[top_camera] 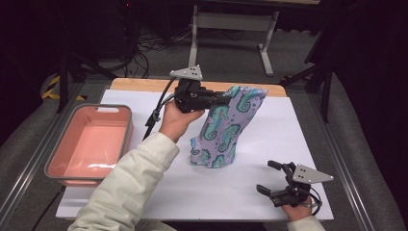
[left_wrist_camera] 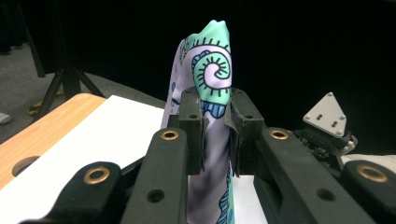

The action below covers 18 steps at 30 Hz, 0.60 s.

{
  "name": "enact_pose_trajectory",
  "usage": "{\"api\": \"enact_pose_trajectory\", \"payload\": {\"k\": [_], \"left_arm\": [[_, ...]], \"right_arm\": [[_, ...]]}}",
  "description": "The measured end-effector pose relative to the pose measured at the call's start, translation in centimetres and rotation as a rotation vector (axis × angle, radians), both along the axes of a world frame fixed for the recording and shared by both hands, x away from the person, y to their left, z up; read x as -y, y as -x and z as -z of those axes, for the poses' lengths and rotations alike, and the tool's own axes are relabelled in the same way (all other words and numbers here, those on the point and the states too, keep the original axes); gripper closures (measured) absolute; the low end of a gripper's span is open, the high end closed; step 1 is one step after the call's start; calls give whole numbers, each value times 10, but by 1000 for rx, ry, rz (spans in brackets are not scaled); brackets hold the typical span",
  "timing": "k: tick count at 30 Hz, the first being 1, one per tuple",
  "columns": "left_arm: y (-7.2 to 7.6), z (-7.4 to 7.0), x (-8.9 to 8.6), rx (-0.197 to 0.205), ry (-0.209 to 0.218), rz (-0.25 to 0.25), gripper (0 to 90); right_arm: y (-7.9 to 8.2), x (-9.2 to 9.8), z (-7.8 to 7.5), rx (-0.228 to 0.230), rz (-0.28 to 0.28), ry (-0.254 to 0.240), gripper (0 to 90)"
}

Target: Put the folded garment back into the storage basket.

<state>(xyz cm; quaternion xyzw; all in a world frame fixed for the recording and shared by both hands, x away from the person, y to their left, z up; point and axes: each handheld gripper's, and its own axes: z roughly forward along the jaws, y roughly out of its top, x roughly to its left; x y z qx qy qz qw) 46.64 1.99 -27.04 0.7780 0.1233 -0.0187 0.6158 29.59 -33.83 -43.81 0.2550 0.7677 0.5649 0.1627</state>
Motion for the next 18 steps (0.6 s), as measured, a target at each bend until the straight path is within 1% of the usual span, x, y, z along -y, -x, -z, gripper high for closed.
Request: {"api": "enact_pose_trajectory", "payload": {"k": [3, 8, 9, 11, 12, 14, 15, 18], "left_arm": [[2, -4, -6, 5, 7, -3, 789], [3, -9, -13, 19, 1, -10, 789], [5, -12, -17, 21, 4, -15, 789], [5, -14, -19, 24, 6, -16, 789], [6, -17, -24, 30, 5, -20, 789], [7, -19, -26, 35, 3, -23, 789], [9, -23, -32, 40, 1, -30, 789], [10, -27, -40, 45, 2, -37, 788]], "right_arm": [[0, 0, 0, 1, 2, -2, 41], [0, 0, 0, 1, 4, -3, 41], [0, 0, 0, 2, 5, -2, 41], [0, 0, 0, 2, 5, -3, 41], [0, 0, 0, 2, 6, -3, 42], [0, 0, 0, 2, 7, -2, 42], [0, 0, 0, 2, 7, -2, 41], [0, 0, 0, 1, 6, -3, 41]]}}
